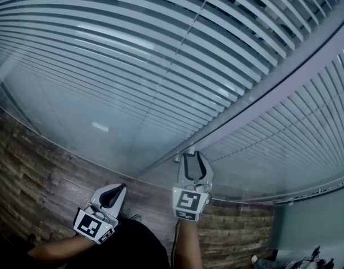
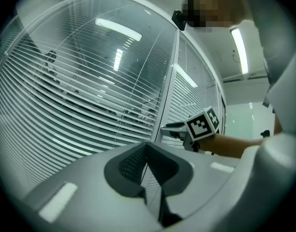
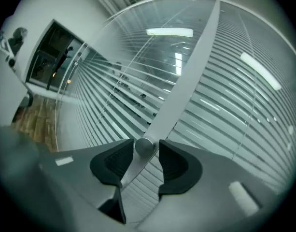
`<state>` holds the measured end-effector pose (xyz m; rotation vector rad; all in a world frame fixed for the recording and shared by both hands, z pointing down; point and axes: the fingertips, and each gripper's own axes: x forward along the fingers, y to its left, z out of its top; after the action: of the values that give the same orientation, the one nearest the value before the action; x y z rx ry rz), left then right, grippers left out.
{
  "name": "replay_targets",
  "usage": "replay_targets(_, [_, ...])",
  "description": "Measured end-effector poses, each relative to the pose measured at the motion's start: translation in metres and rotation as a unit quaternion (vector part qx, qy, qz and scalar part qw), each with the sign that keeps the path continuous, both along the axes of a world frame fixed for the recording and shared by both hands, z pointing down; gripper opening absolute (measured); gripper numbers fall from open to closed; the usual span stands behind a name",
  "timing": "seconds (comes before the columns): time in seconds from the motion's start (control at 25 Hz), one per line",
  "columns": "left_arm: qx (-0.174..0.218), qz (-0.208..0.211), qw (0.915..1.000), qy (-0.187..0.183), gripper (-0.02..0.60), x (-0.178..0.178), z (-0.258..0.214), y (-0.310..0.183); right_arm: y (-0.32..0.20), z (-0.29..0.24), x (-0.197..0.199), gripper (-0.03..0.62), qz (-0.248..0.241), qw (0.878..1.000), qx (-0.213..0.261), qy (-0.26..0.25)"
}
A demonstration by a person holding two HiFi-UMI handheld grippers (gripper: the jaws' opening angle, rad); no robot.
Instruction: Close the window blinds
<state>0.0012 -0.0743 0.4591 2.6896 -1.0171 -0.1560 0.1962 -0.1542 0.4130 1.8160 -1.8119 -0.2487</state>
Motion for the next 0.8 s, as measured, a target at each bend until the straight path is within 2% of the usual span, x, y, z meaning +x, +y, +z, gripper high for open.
replay_targets(0.04, [-0.002,-0.001,1.0000,0.000,-0.002,0.000,0.001,-0.001,0.000,-0.002,0.001,0.180,0.007,0.999,0.010,-0.037])
replay_targets(0.12, [-0.009,-0.004,1.0000,0.000,-0.002,-0.002,0.004,-0.001,0.002,-0.003,0.006,0.183,0.022,0.993,0.031,-0.113])
replay_targets(0.28, [-0.015,-0.010,0.9998,0.009,-0.002,-0.006,0.002,-0.001,0.004,-0.001,0.008,0.168,0.027,0.966,0.052,-0.251])
replay_targets(0.36, [-0.005,-0.013,0.9999,0.010,-0.002,-0.007,-0.003,-0.002,0.002,-0.003,0.009,0.161,0.025,0.951,0.064,-0.301])
replay_targets(0.44, [-0.002,-0.017,0.9998,0.007,-0.002,-0.008,-0.004,-0.003,0.002,-0.004,0.012,0.141,0.029,0.943,0.072,-0.322])
replay_targets(0.52, [-0.009,-0.019,0.9998,0.005,-0.002,-0.009,-0.001,-0.003,0.003,-0.005,0.011,0.137,0.033,0.950,0.070,-0.304])
replay_targets(0.68, [-0.014,-0.017,0.9998,0.002,-0.002,-0.008,0.006,-0.004,0.002,0.000,0.006,0.133,0.025,0.984,0.046,-0.173])
replay_targets(0.8, [-0.013,-0.012,0.9998,0.001,-0.002,-0.006,0.007,-0.004,0.000,0.002,0.002,0.133,0.017,0.992,0.032,-0.117])
